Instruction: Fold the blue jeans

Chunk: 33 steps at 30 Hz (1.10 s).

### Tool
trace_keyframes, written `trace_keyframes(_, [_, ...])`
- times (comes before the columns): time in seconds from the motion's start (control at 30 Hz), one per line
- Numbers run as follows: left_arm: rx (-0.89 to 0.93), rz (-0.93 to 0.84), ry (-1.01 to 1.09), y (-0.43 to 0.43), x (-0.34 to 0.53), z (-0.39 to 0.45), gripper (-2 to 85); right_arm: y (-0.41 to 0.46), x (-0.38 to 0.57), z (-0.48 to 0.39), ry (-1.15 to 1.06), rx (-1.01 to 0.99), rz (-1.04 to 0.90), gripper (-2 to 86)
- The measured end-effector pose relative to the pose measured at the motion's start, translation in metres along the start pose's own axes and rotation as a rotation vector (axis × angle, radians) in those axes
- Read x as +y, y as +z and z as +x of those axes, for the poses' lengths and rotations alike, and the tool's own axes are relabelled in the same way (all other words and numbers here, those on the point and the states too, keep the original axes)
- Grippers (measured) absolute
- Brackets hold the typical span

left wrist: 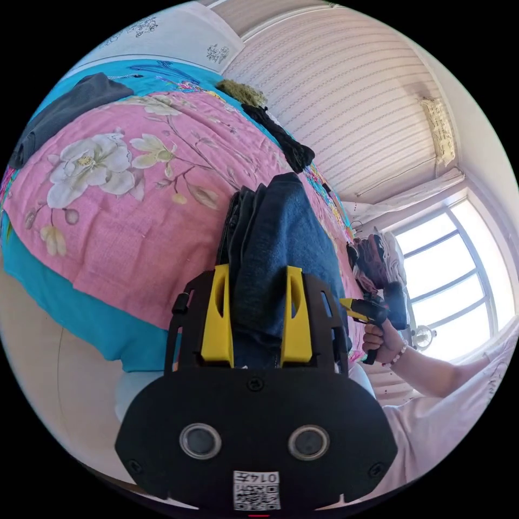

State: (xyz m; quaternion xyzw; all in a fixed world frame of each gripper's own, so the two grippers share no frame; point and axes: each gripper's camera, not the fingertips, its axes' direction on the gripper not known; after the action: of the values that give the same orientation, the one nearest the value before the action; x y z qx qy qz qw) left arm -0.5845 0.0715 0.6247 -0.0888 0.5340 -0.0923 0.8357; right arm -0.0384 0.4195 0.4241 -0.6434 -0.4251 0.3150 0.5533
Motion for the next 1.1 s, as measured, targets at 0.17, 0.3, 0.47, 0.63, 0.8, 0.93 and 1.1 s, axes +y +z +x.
trace_keyframes(0.17, [0.064,-0.009,-0.032,-0.024,0.001,-0.012,7.9,-0.009,0.012,-0.032,-0.090,0.061,-0.015,4.8])
trace_keyframes(0.3, [0.078,0.104,-0.029,-0.055,0.022,-0.019,7.5,-0.035,0.006,-0.104,-0.359,-0.044,-0.055,3.1])
trace_keyframes(0.47, [0.235,0.392,-0.227,-0.105,0.066,-0.047,7.2,-0.036,-0.016,-0.251,-0.793,0.001,-0.182,2.1])
trace_keyframes(0.63, [0.156,0.884,-0.303,-0.191,0.106,-0.046,7.4,-0.005,-0.050,-0.402,-1.042,-0.169,-0.278,1.8])
trace_keyframes(0.8, [-0.075,1.123,-0.256,-0.261,0.095,-0.038,7.6,0.034,-0.092,-0.507,-1.132,-0.272,-0.339,2.5])
trace_keyframes(0.93, [-0.256,1.218,-0.288,-0.252,0.030,-0.052,8.0,0.094,-0.177,-0.585,-1.088,-0.088,-0.312,4.6])
trace_keyframes(1.1, [-0.303,0.934,-0.617,-0.172,-0.041,-0.157,8.6,0.145,-0.222,-0.589,-0.838,0.270,-0.204,4.8])
